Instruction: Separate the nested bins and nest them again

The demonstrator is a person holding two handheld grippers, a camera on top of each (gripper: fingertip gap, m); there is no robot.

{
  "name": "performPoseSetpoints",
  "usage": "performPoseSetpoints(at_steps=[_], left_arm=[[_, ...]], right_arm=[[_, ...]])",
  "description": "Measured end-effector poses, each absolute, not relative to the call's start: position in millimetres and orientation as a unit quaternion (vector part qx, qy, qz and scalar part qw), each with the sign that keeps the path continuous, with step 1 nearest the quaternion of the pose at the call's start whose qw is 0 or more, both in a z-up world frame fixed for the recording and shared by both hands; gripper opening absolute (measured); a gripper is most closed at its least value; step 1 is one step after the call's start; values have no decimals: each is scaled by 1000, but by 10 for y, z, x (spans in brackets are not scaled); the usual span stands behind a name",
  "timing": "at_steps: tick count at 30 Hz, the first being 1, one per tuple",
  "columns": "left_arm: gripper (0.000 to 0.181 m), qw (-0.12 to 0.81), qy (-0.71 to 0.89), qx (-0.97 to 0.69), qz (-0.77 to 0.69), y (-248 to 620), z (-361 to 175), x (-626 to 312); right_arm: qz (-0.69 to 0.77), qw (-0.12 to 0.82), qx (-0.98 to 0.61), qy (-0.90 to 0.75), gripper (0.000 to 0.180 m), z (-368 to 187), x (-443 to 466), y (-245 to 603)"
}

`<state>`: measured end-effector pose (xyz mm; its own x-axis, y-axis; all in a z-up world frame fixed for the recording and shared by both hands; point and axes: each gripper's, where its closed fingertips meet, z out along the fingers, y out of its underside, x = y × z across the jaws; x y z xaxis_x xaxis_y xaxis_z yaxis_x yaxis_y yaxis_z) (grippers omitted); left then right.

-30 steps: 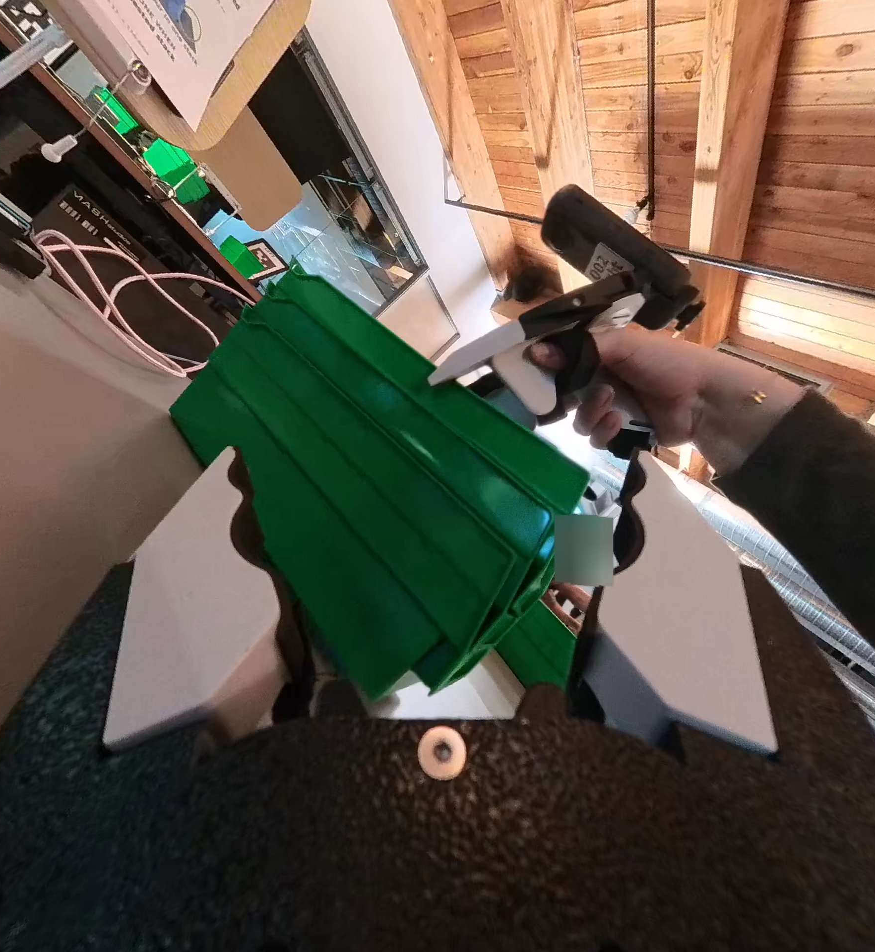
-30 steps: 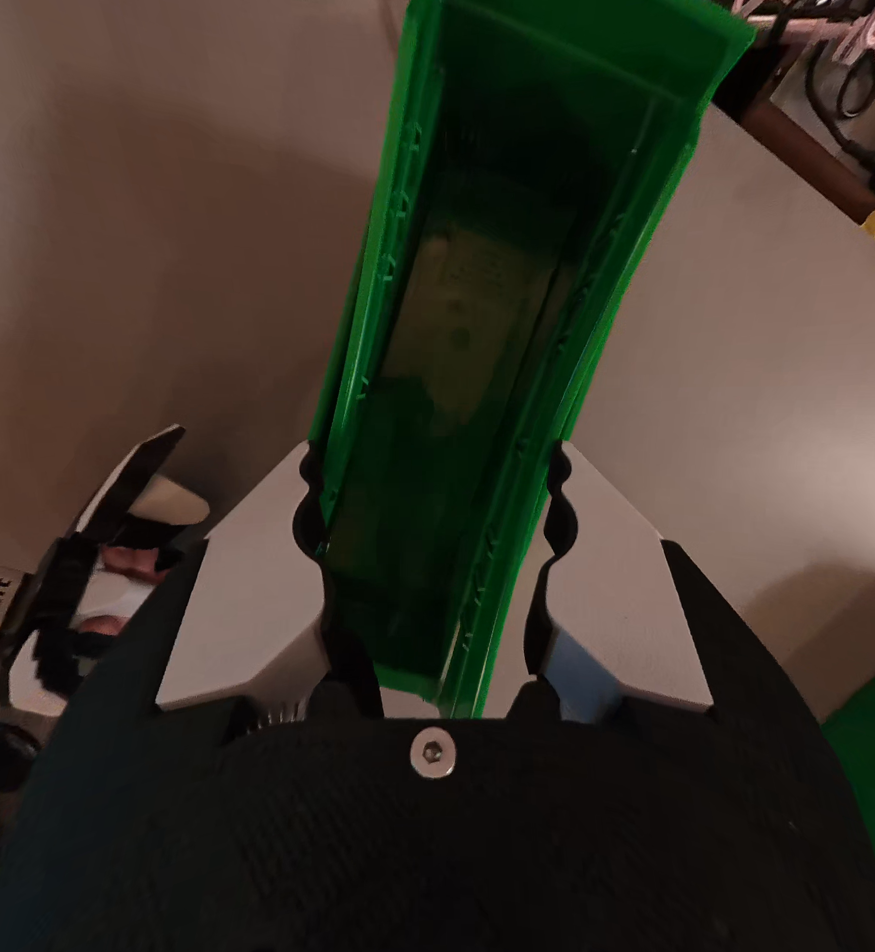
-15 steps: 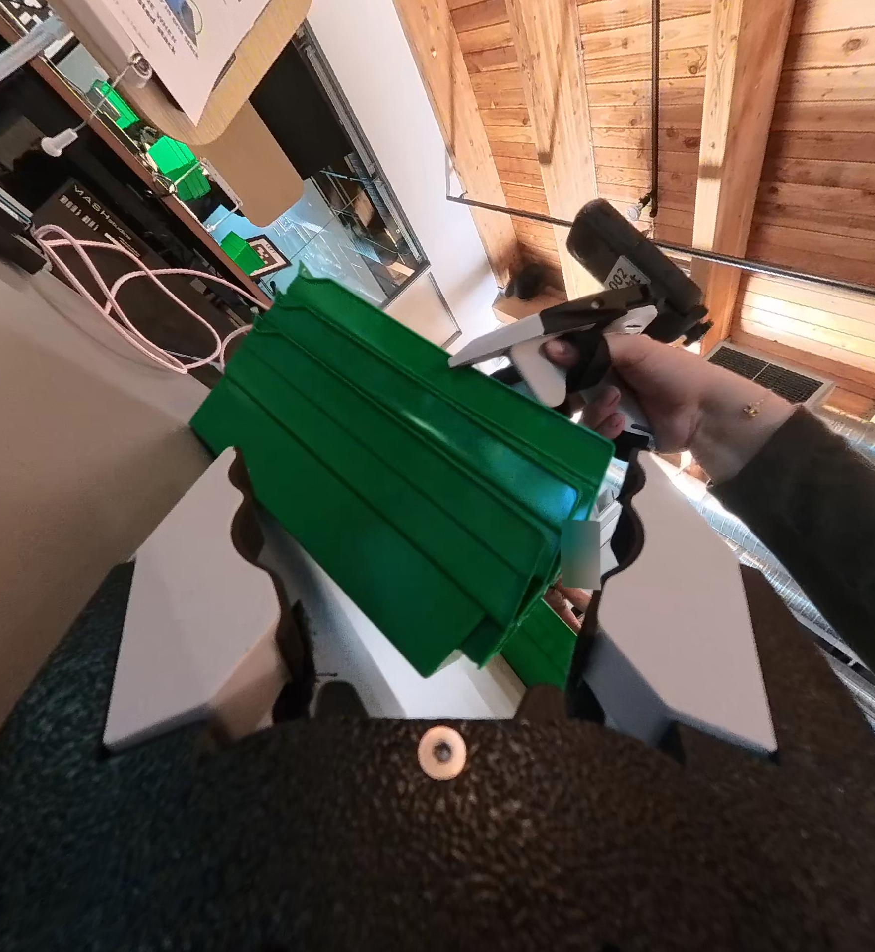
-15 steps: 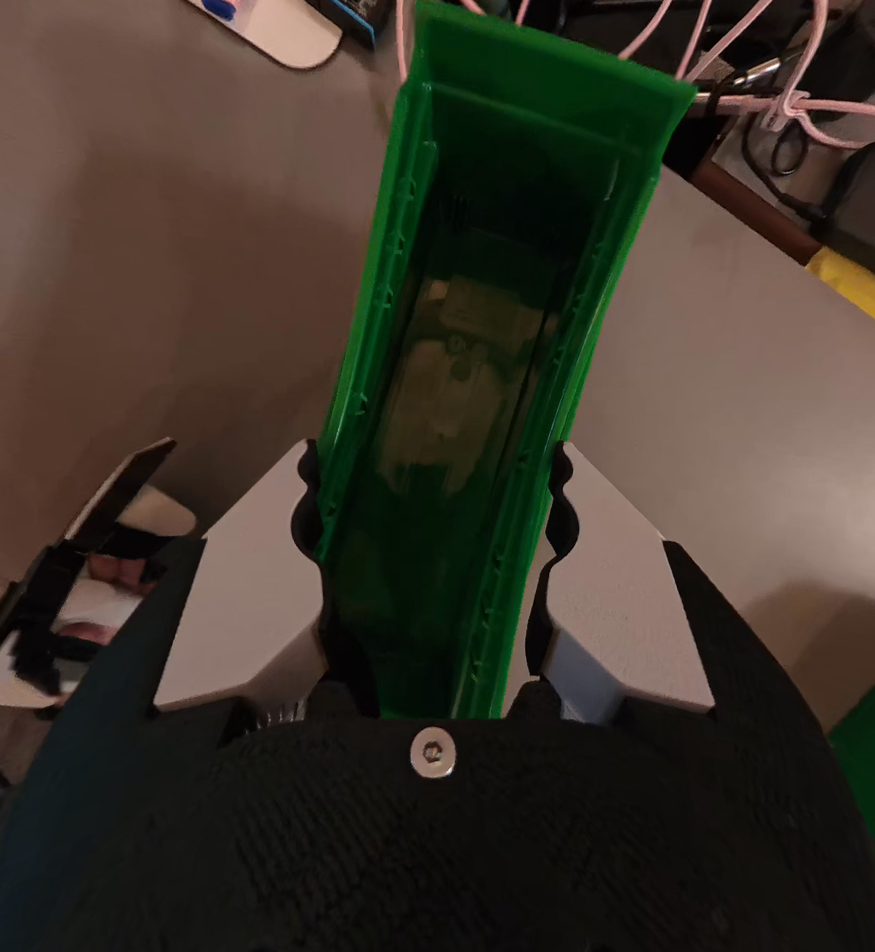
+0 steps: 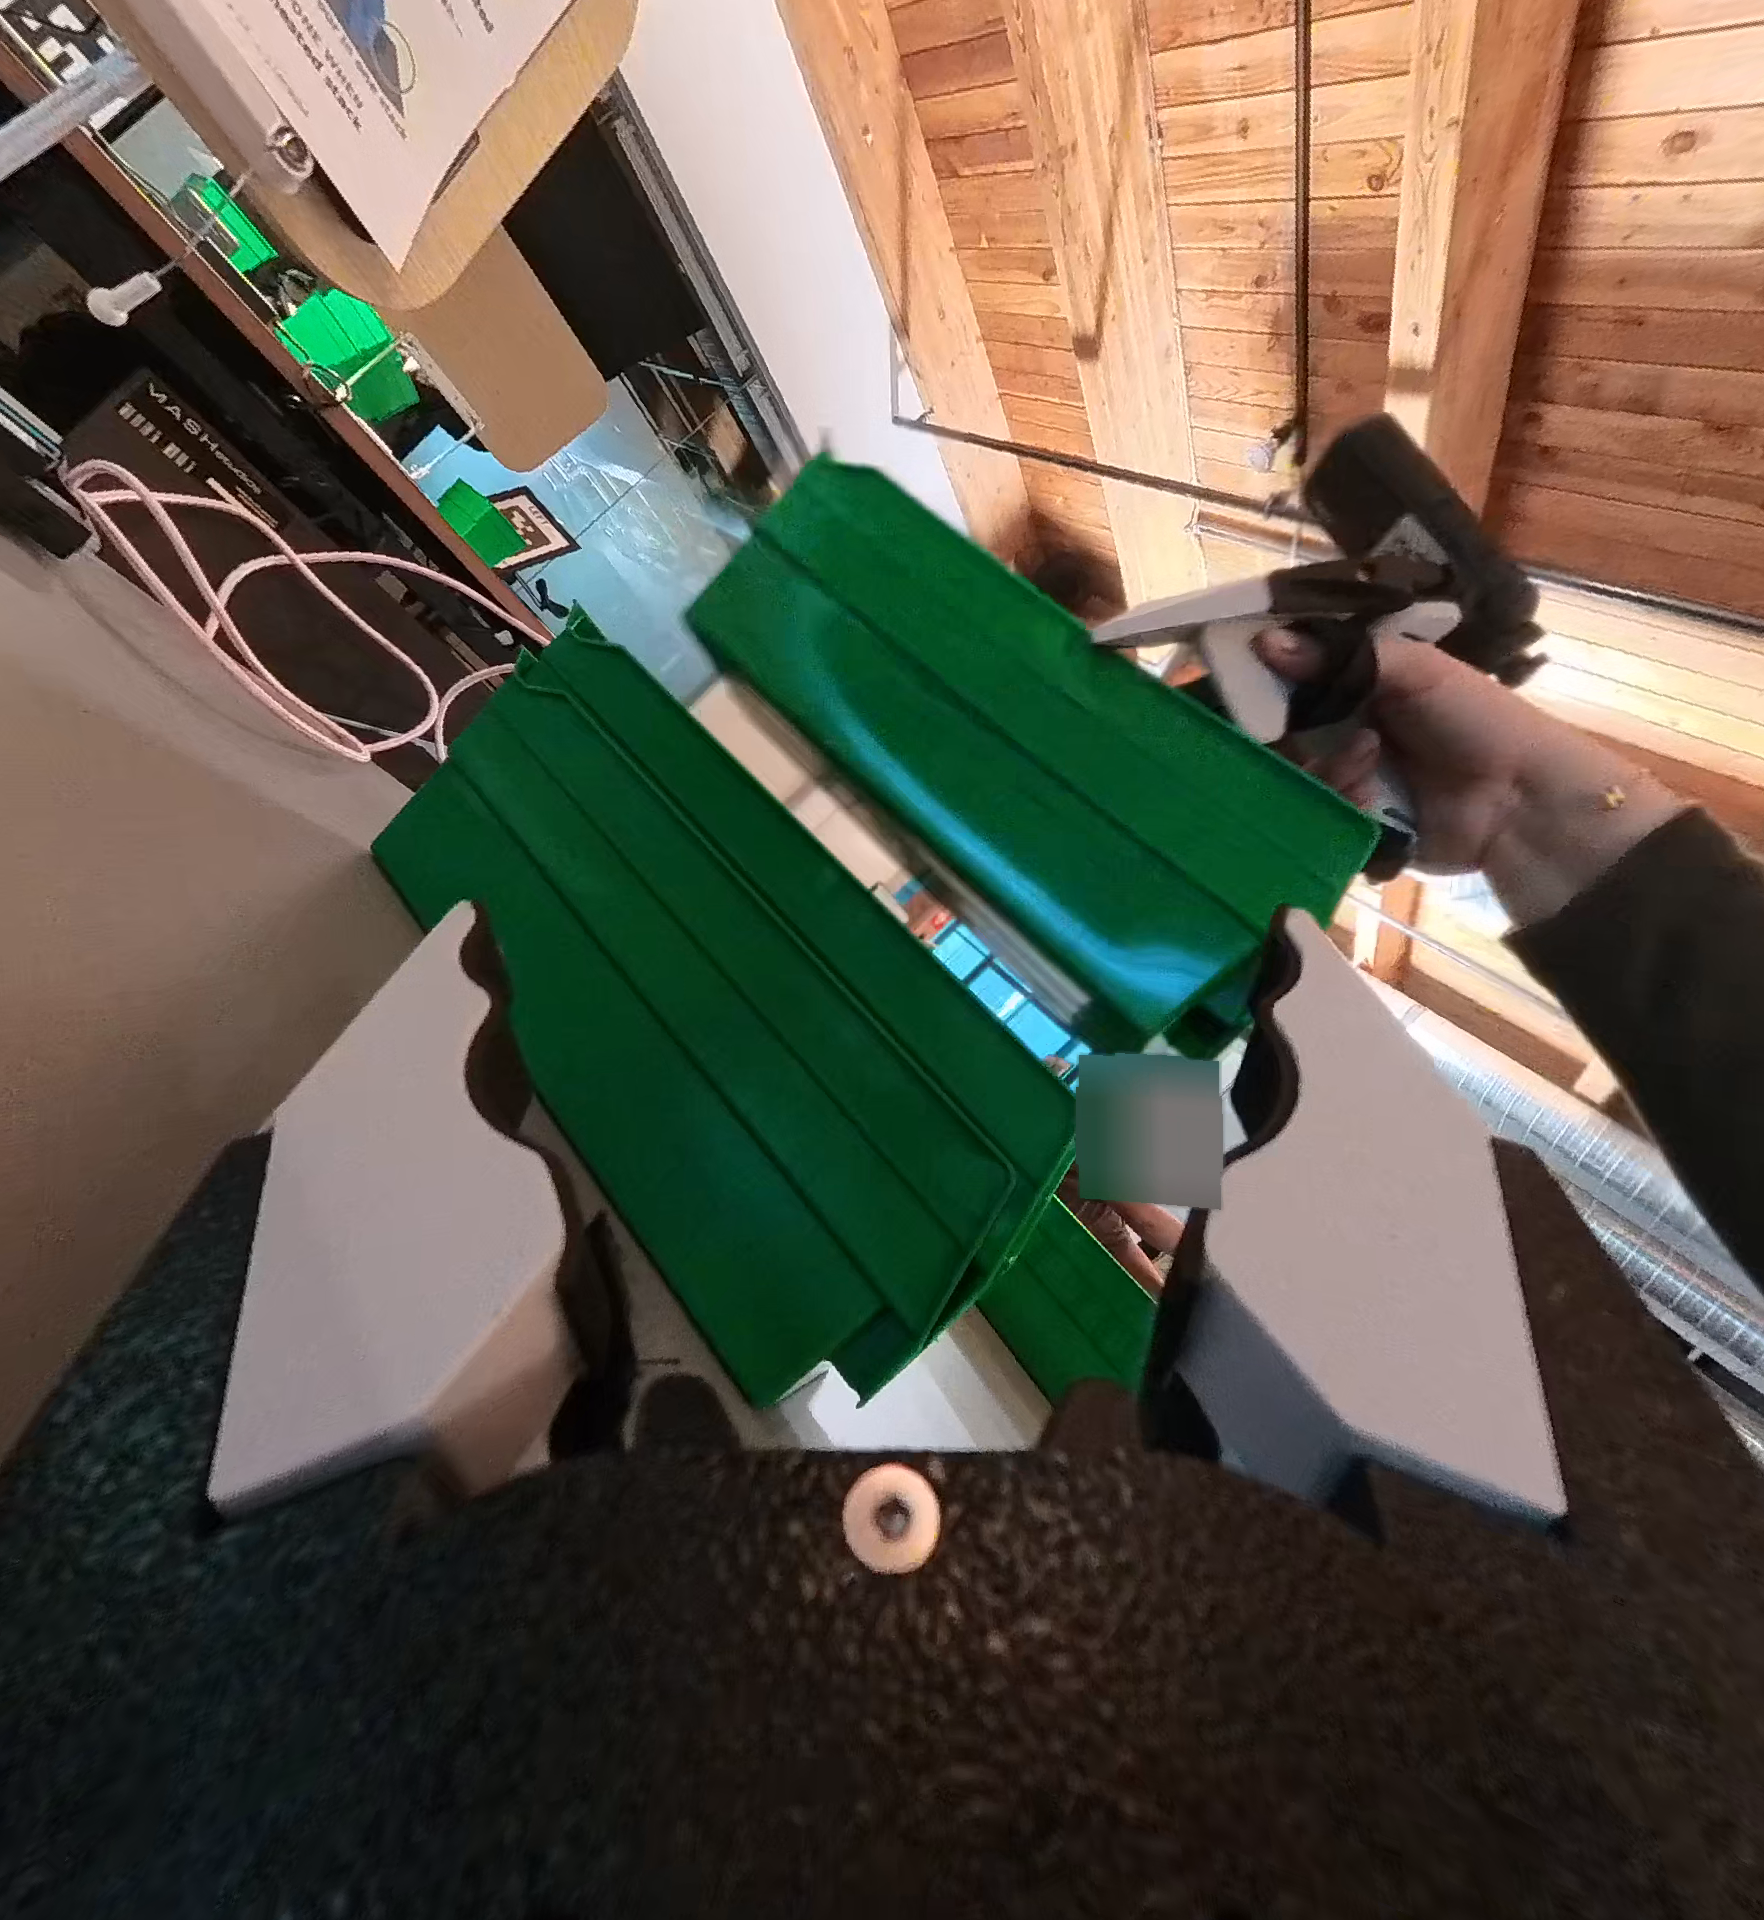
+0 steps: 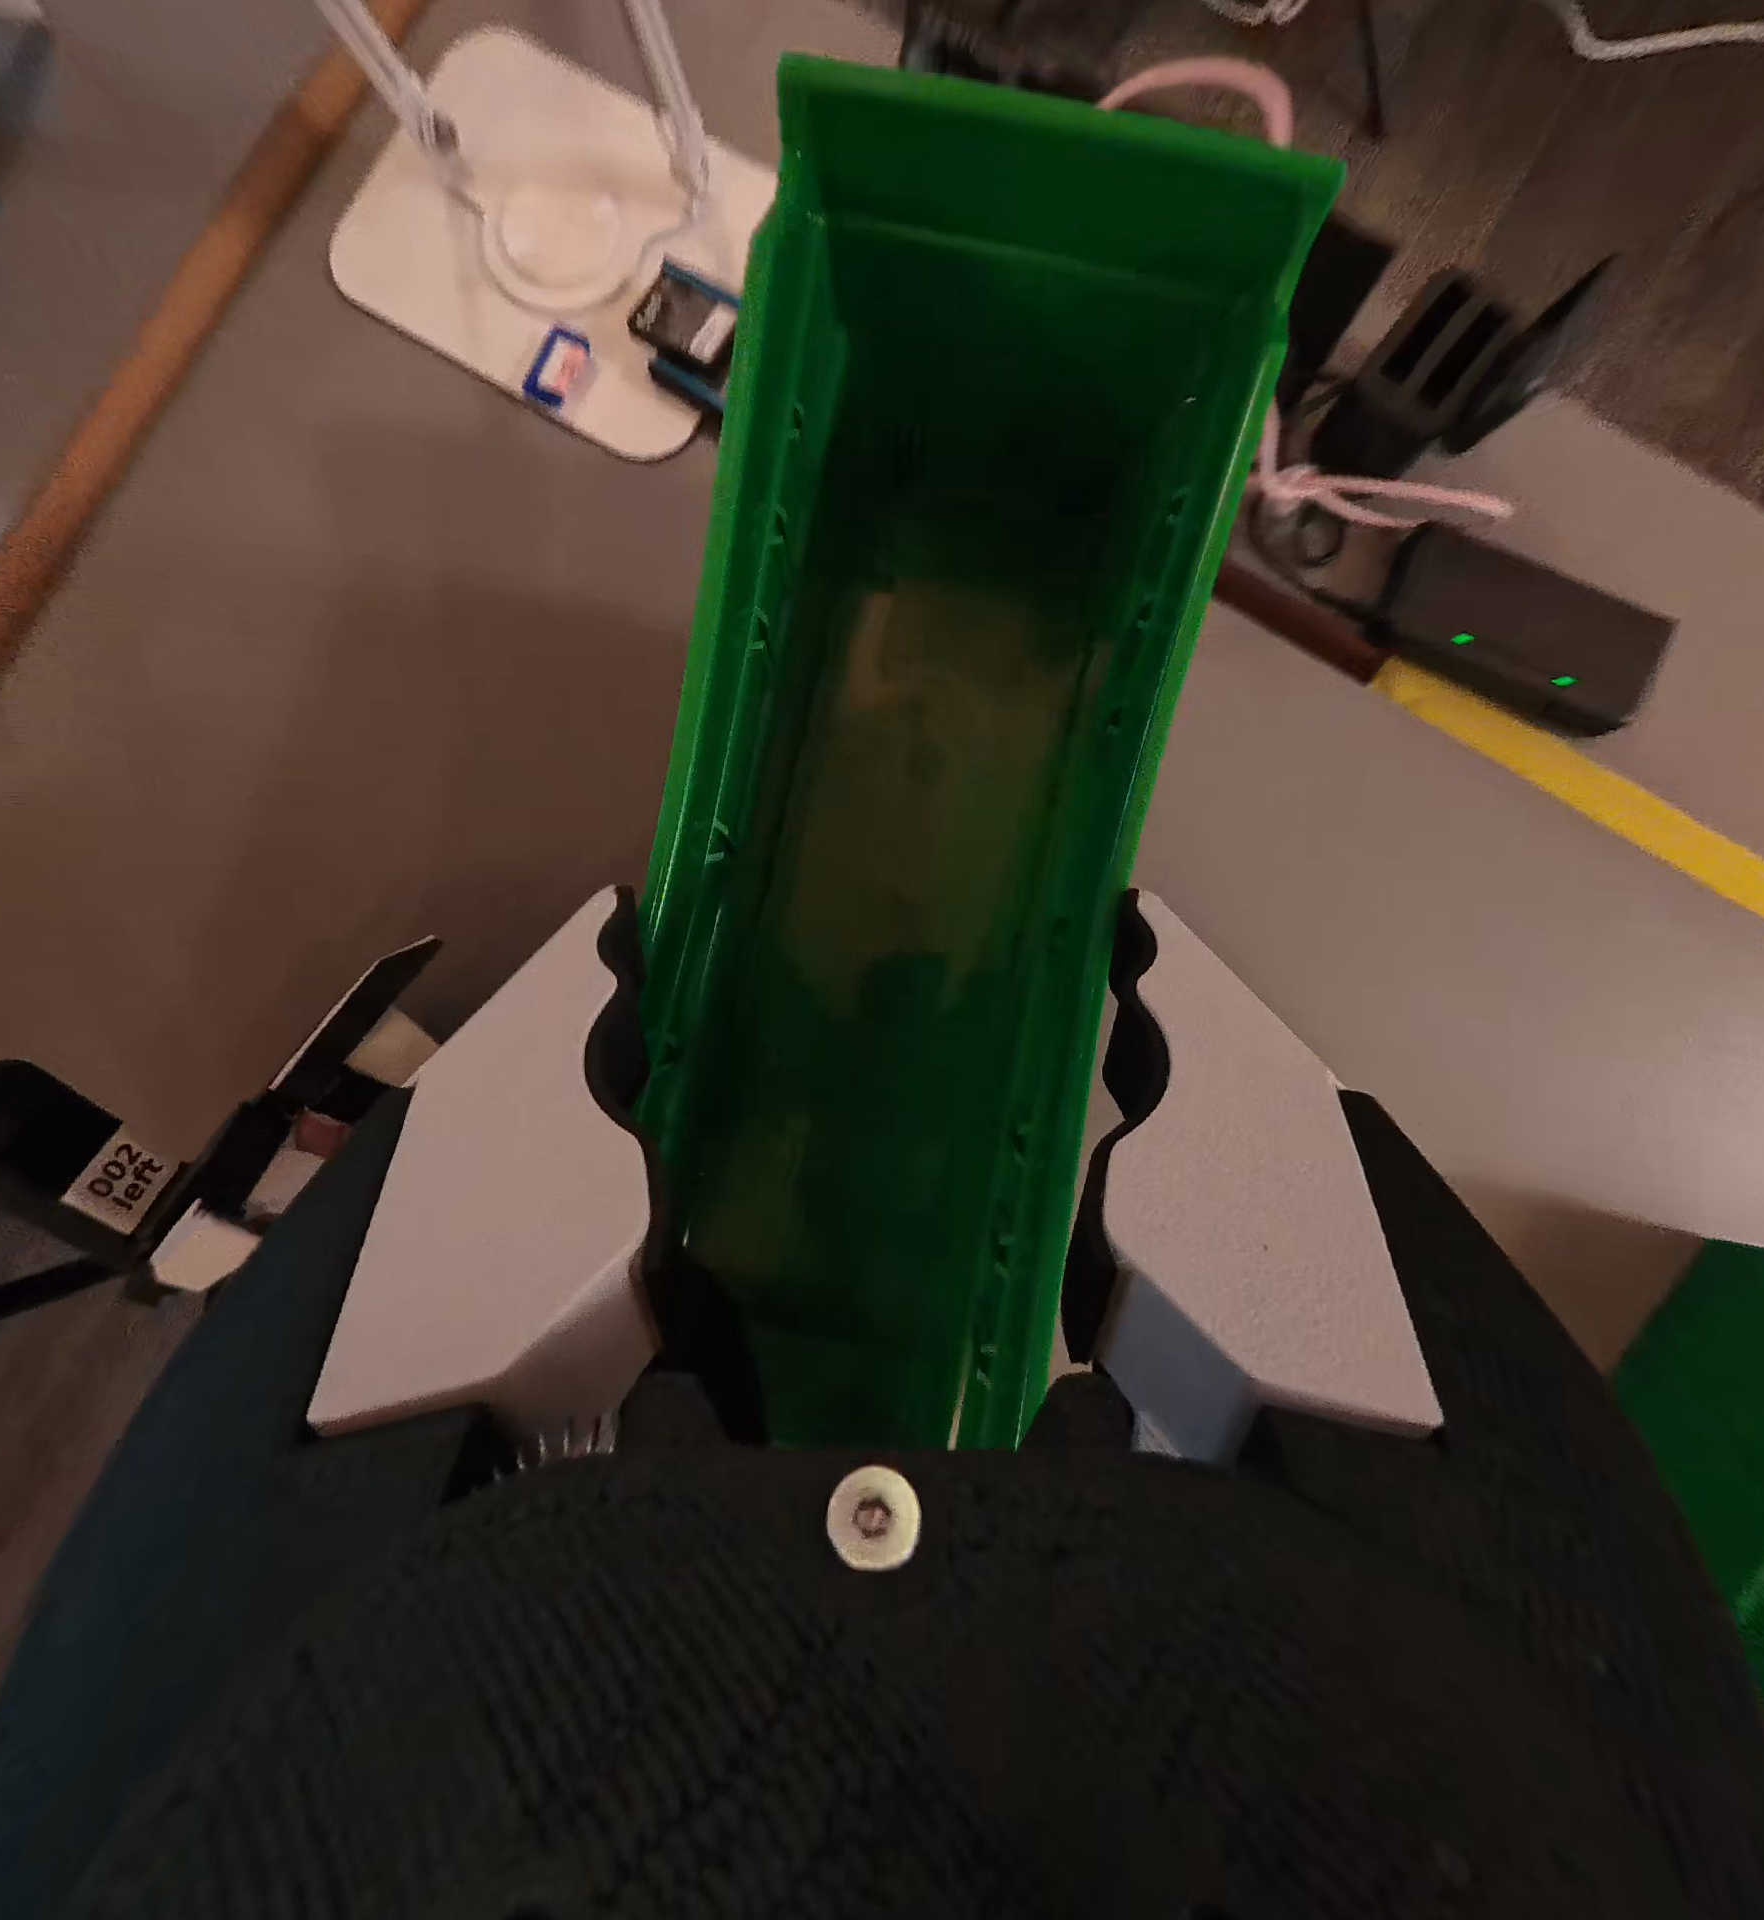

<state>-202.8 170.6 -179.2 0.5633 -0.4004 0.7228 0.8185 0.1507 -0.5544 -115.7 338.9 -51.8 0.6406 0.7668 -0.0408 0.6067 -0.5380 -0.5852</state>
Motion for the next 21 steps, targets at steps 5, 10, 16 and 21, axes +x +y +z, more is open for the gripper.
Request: performPoseSetpoints(at_steps=[5,10,16,21], left_arm=[[137,729,-208,-501,-418,1708,-1793,-2022],[137,736,-203,-494,-415,1672,-1766,-2023],[137,737,-203,-493,-415,1667,-1762,-2022],[137,736,-202,-496,-414,1676,-1766,-2018]], right_arm=[[142,325,-869,-345,93,34,-388,3718],[92,337,-891,-291,93,-95,588,4061],[94,276,-922,-256,95,-864,1268,4171],[92,261,-934,-225,96,-1468,1469,4196]])
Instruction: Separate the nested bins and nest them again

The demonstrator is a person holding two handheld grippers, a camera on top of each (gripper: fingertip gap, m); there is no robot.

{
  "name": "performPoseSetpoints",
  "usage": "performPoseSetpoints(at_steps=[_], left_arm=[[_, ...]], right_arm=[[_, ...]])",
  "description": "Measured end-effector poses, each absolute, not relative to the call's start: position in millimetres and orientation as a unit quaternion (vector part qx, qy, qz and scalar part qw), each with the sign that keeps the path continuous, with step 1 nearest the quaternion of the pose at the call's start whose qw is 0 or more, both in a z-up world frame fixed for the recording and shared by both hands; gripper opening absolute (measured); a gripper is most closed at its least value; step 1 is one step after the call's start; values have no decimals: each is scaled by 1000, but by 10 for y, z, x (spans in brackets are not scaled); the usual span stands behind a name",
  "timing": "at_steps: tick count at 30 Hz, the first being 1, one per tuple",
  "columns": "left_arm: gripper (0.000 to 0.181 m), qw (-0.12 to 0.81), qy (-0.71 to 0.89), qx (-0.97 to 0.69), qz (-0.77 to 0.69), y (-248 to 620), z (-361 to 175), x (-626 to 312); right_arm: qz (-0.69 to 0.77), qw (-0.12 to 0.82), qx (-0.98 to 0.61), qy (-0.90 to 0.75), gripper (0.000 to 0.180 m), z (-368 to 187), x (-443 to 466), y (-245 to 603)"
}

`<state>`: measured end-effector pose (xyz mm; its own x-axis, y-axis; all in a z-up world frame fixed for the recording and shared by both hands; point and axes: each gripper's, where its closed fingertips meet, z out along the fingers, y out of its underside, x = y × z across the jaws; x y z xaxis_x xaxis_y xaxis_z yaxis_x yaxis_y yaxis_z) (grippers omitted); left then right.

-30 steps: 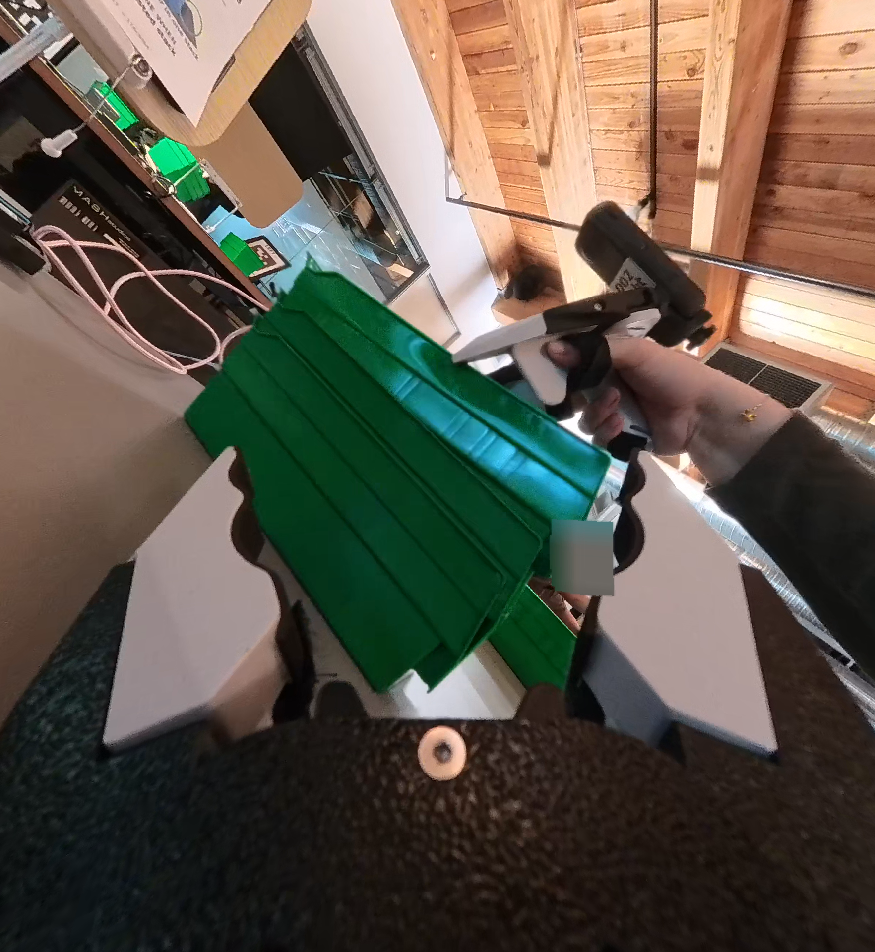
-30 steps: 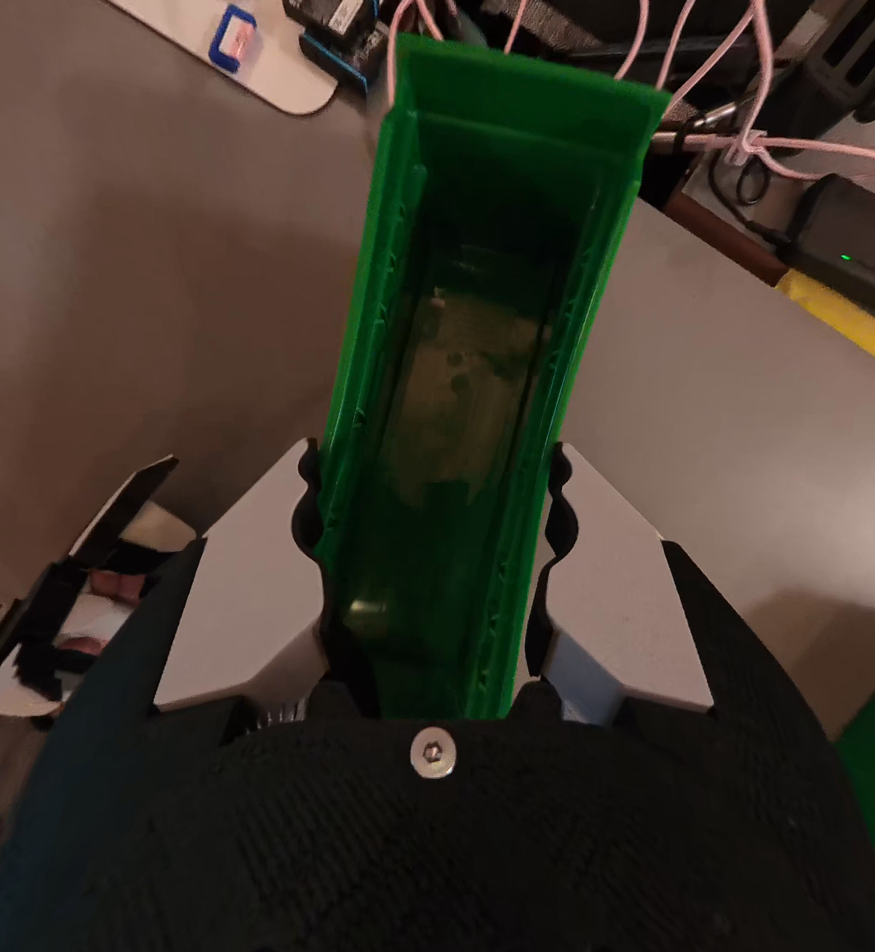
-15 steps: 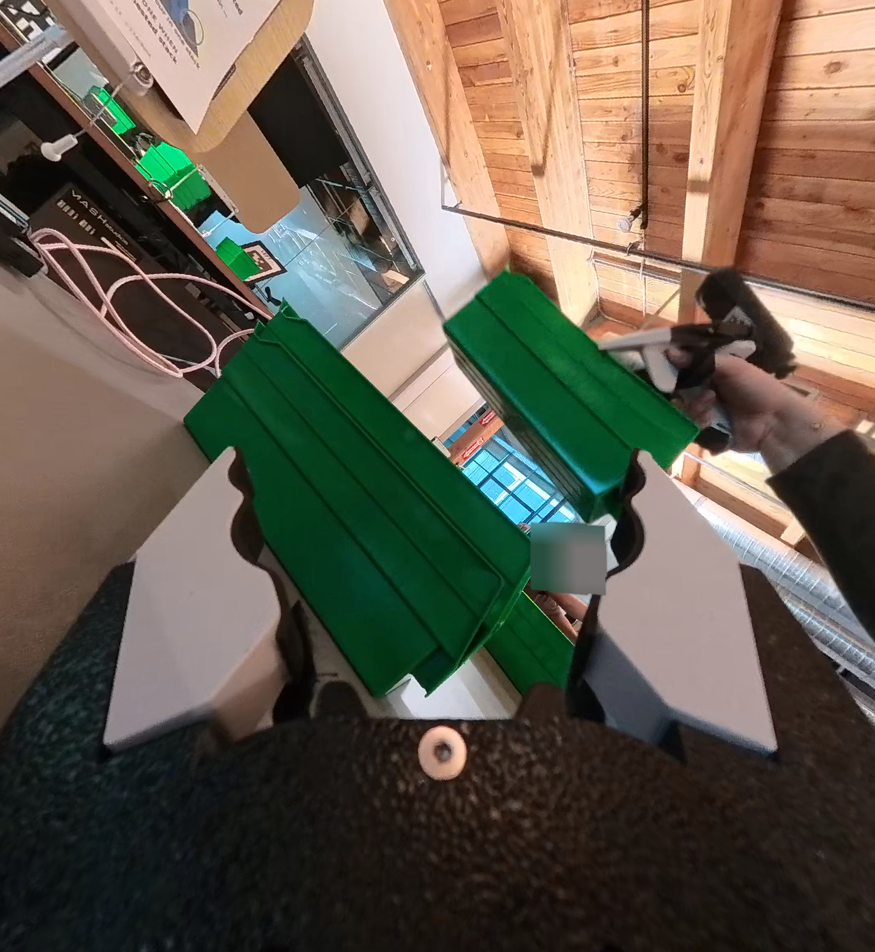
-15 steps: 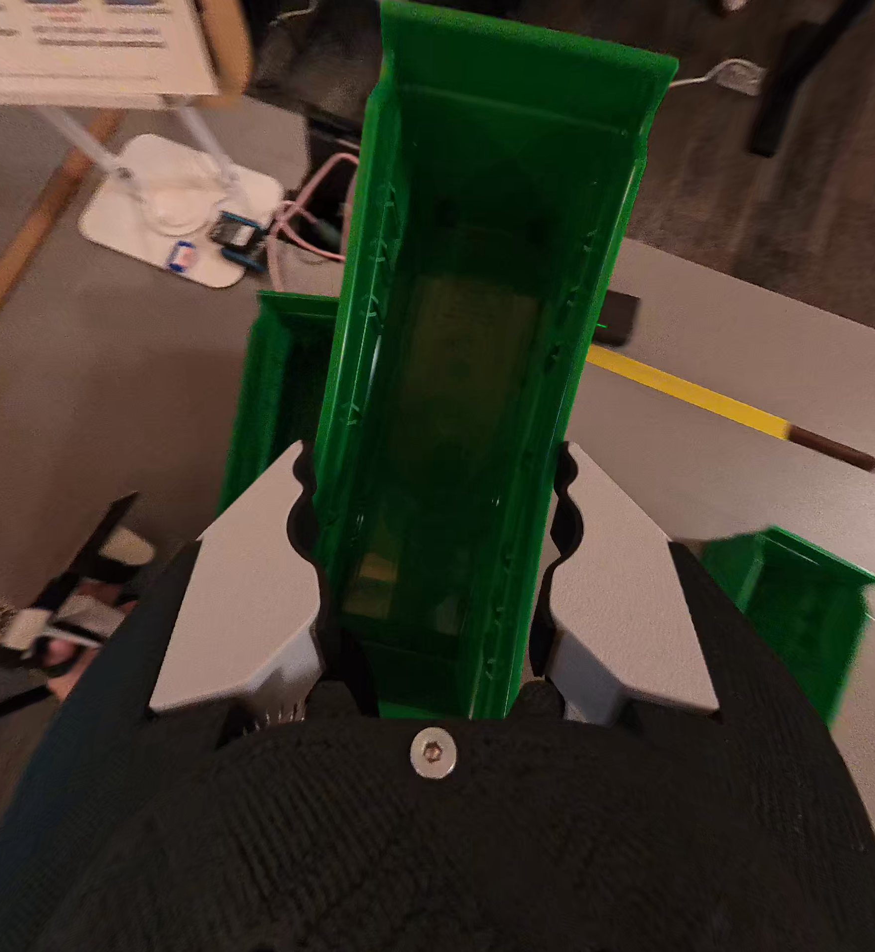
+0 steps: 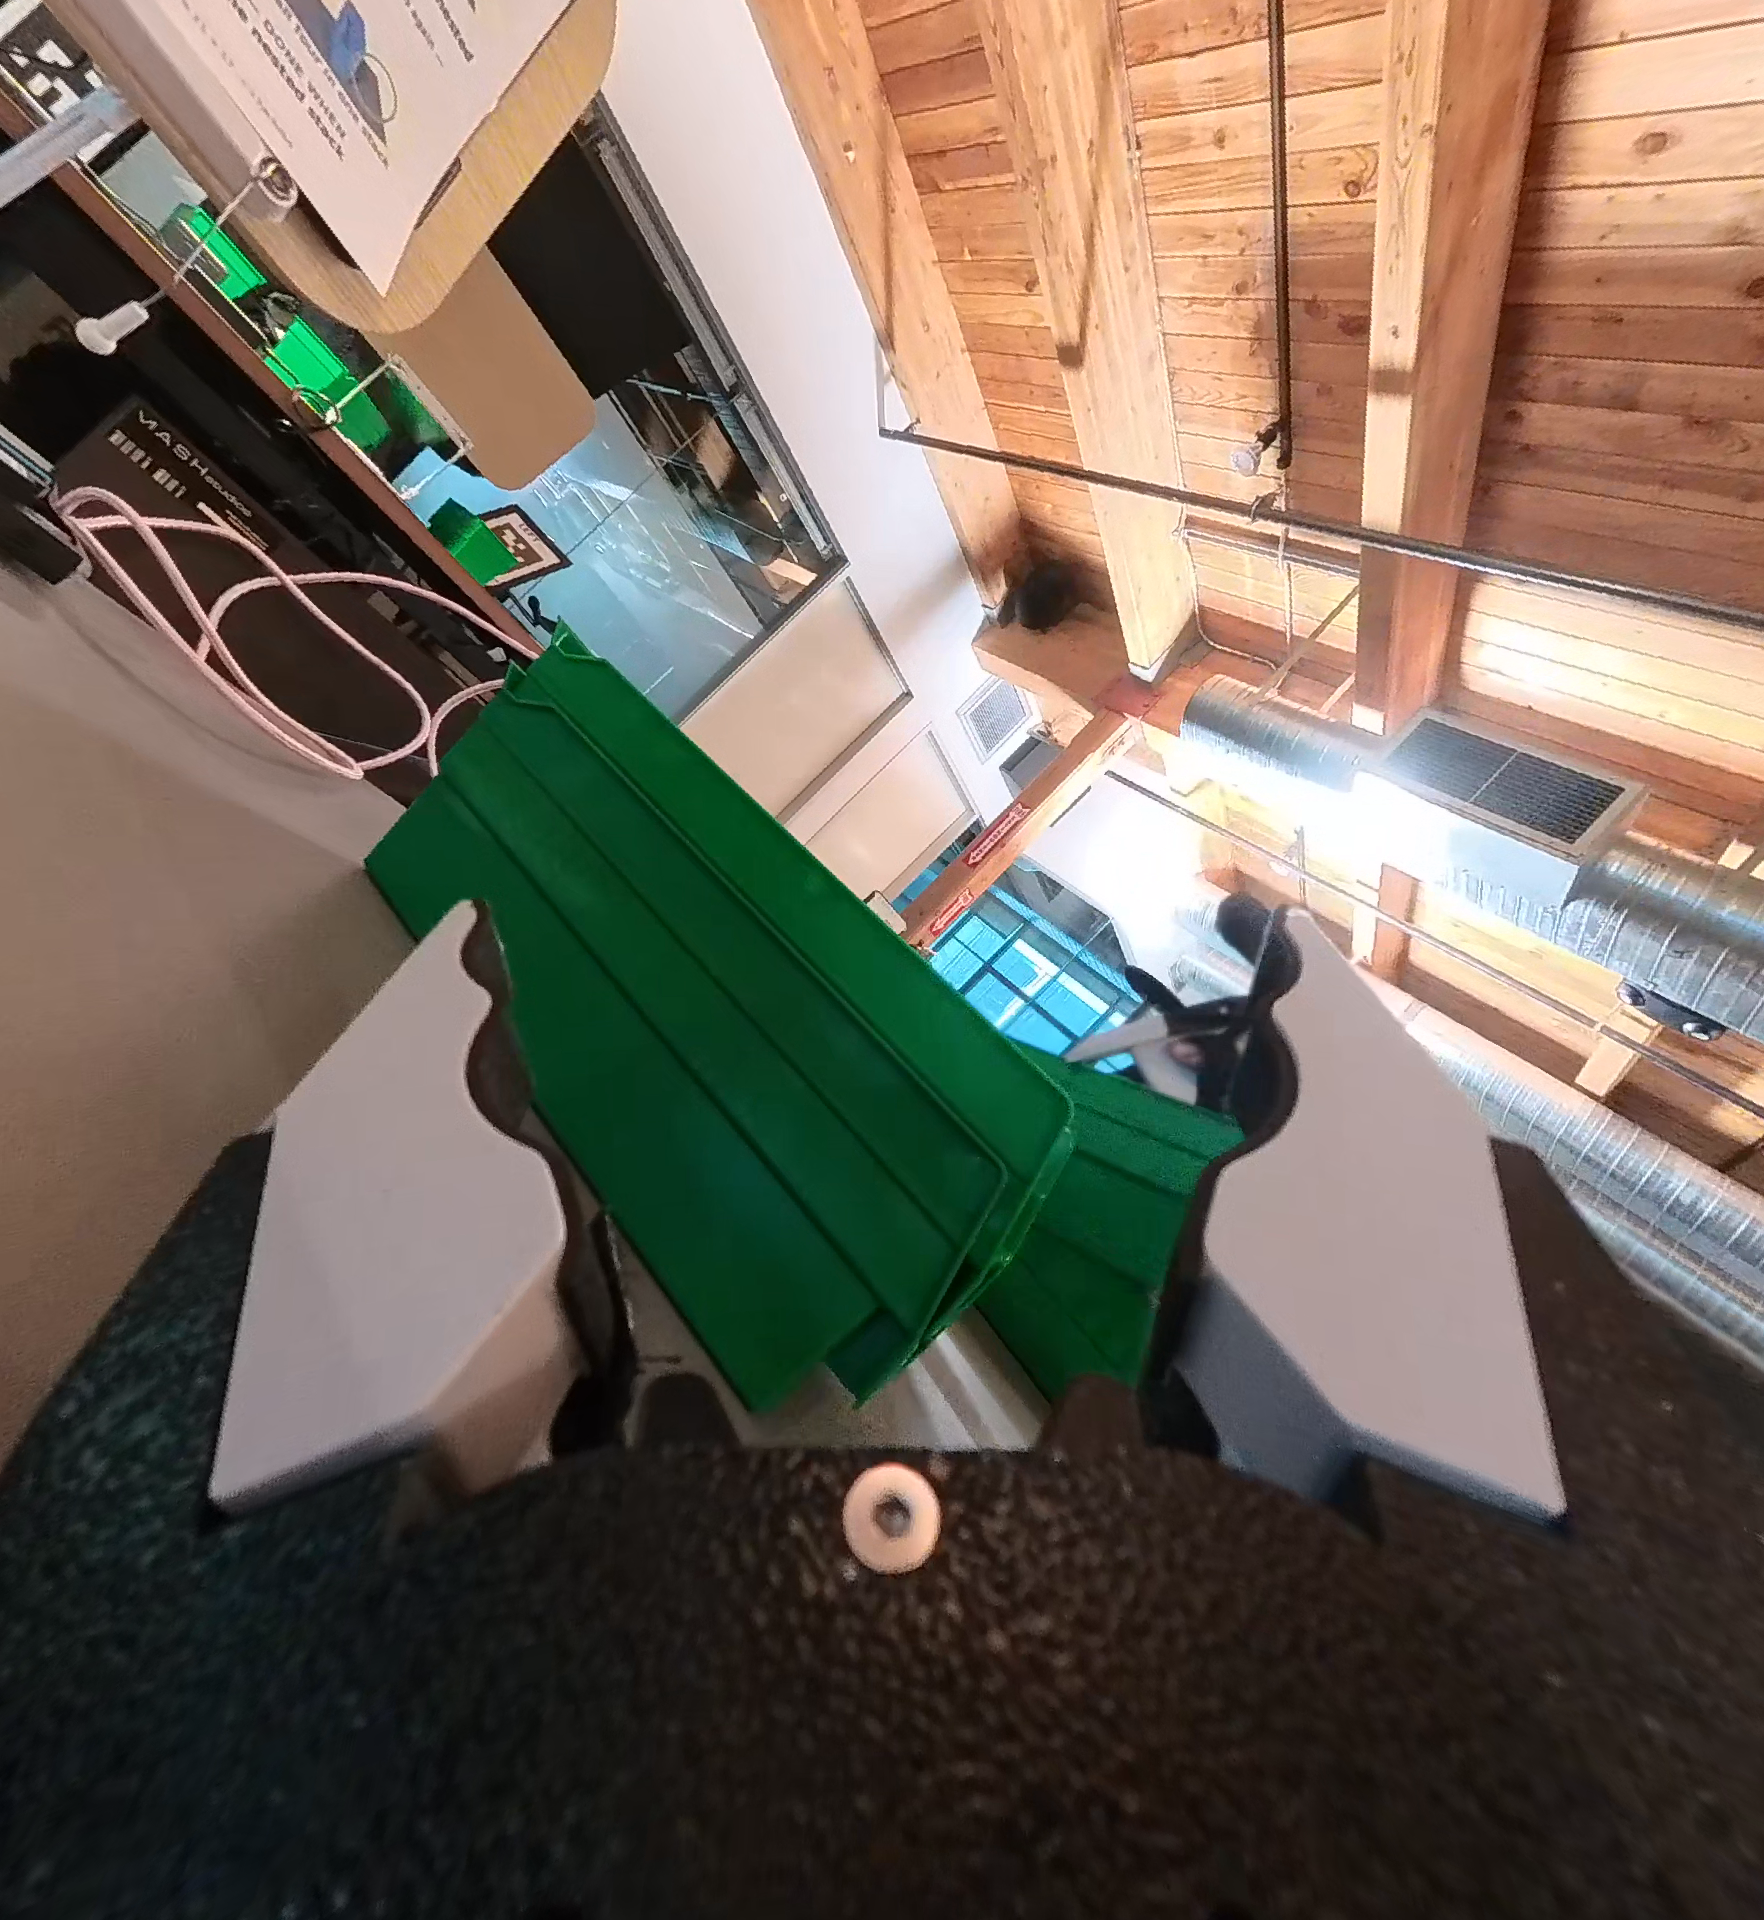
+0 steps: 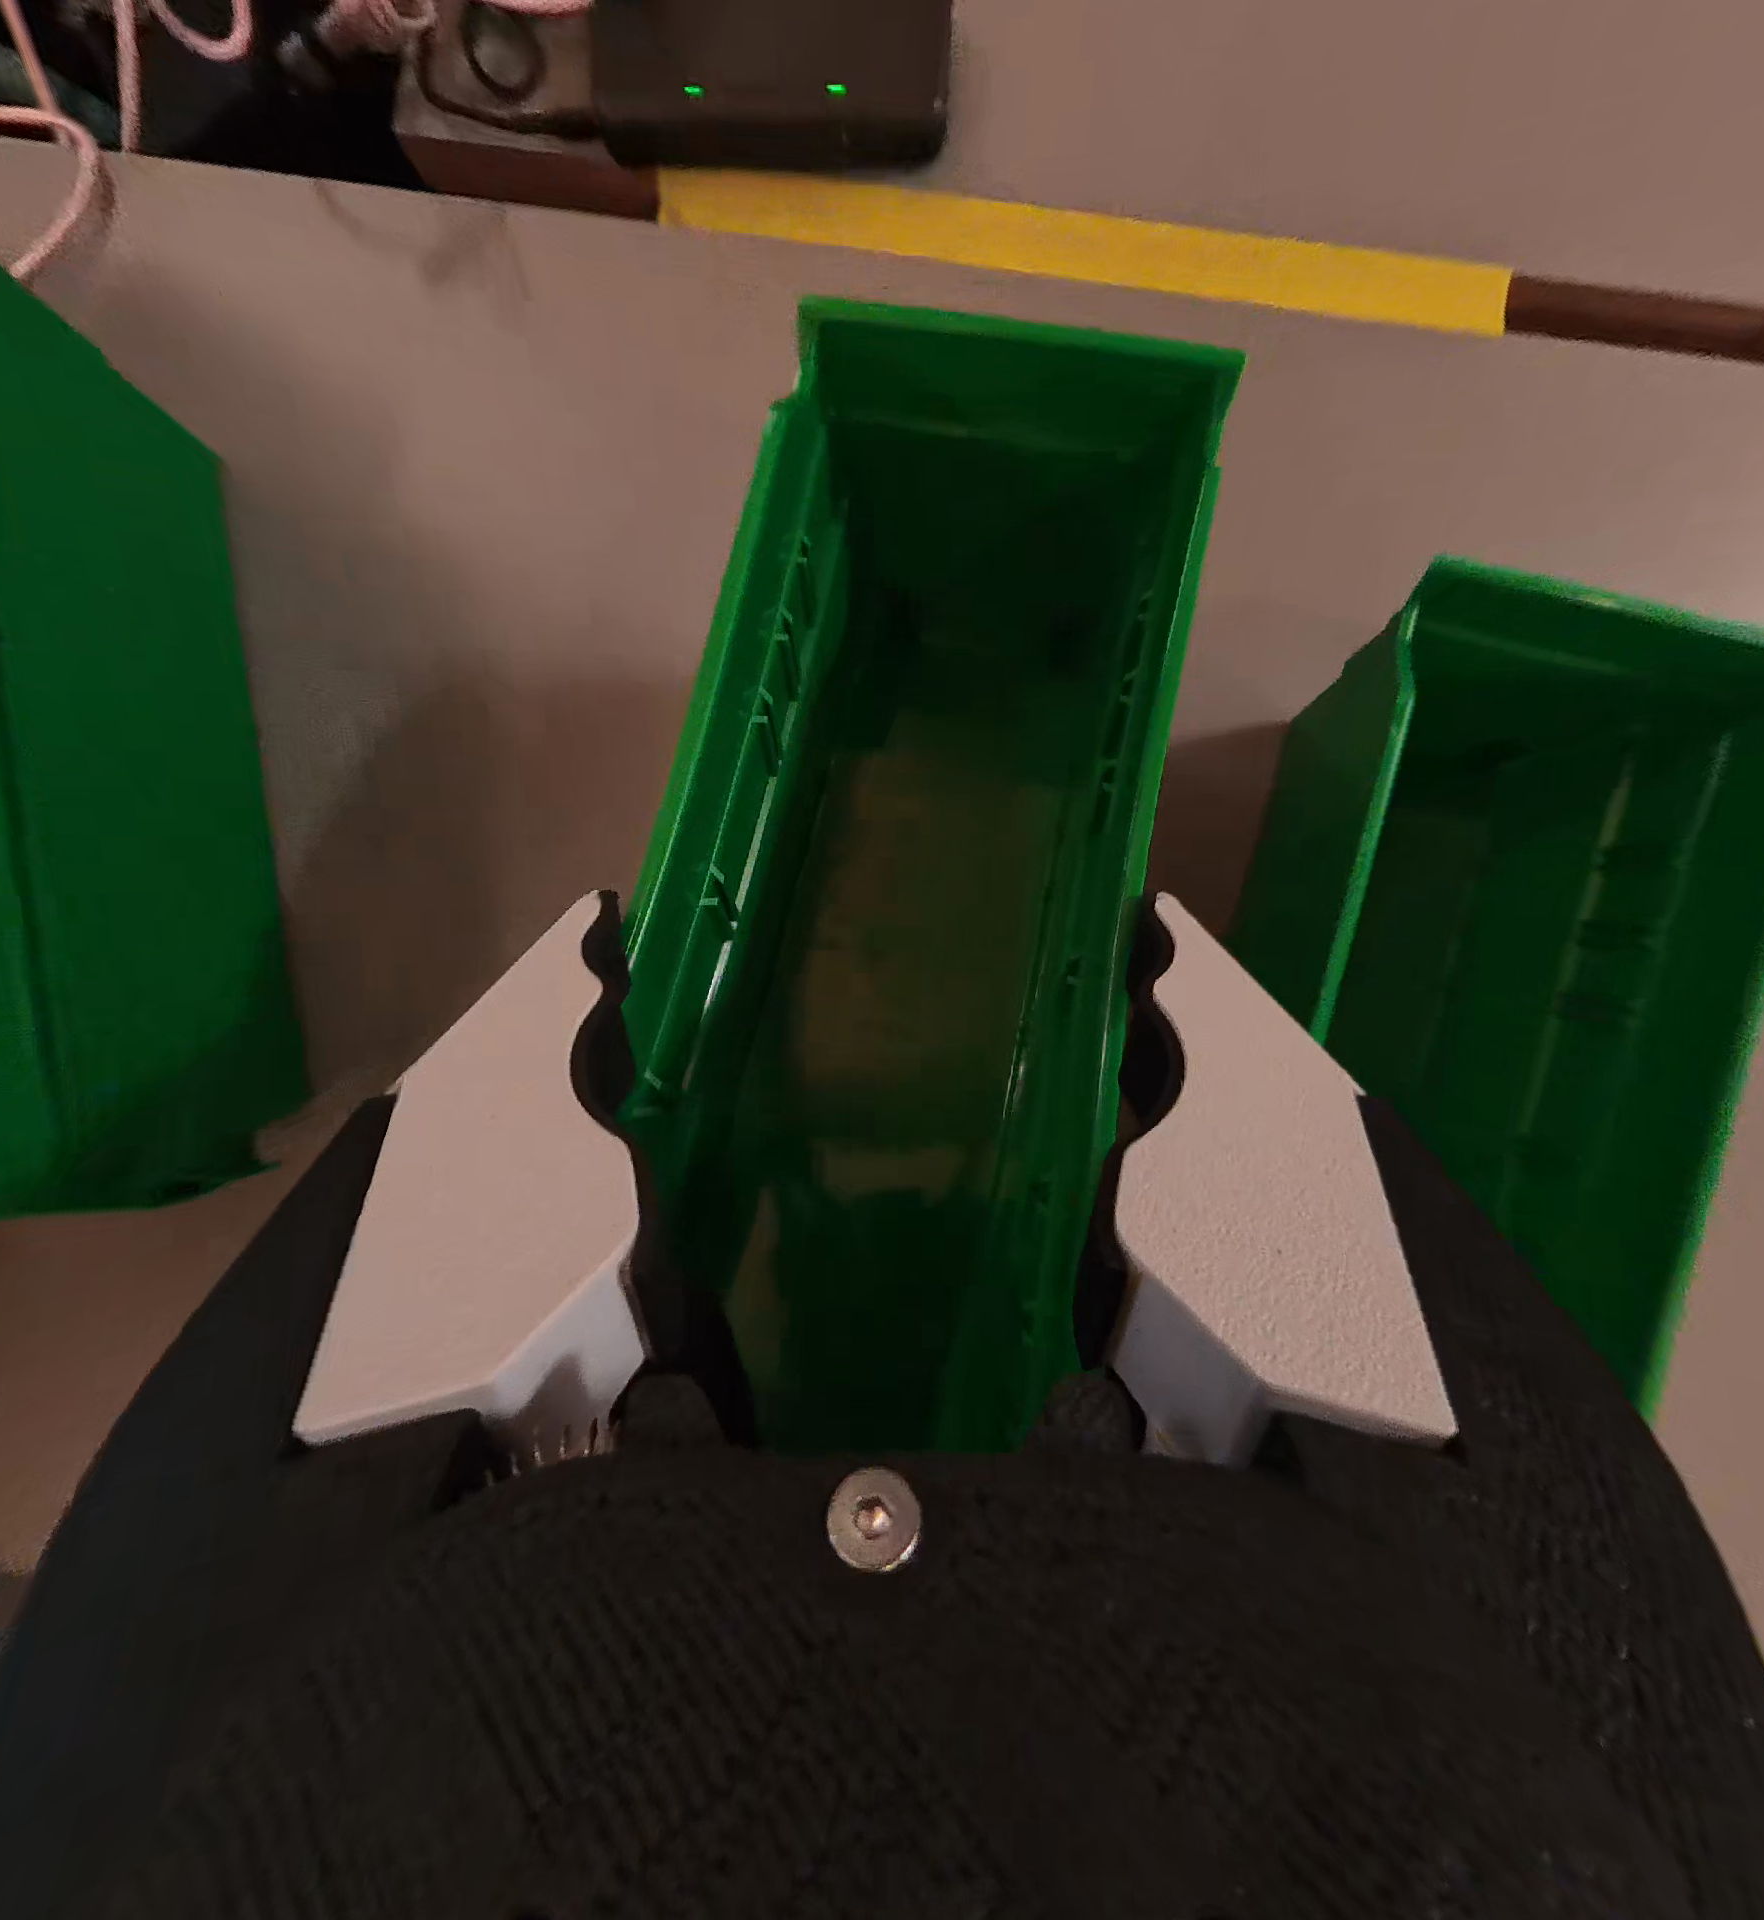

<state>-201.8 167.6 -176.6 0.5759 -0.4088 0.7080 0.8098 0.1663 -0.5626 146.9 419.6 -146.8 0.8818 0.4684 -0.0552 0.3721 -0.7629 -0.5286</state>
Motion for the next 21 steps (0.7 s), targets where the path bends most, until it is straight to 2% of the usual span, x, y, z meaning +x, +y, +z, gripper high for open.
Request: performPoseSetpoints(at_steps=[6,9,12,13,15,18,21], left_arm=[[137,739,-203,-488,-418,1647,-1750,-2025],[137,737,-203,-488,-422,1655,-1754,-2021],[136,732,-200,-489,-430,1661,-1756,-2004],[136,733,-201,-487,-431,1657,-1754,-2008],[136,734,-203,-484,-431,1649,-1750,-2021],[137,732,-202,-490,-429,1667,-1761,-2007],[137,734,-194,-500,-417,1679,-1764,-1975]], right_arm=[[91,258,-940,-205,104,-2132,1495,4176],[69,276,-931,-229,105,-2165,1453,4160],[57,258,-936,-233,114,-2173,1456,4141],[38,261,-937,-230,125,-2139,1499,4177],[3,294,-924,-244,137,-1943,1475,4261],[66,340,-891,-293,136,-1565,878,4143],[204,309,-860,-351,140,-1359,-41,3668]])
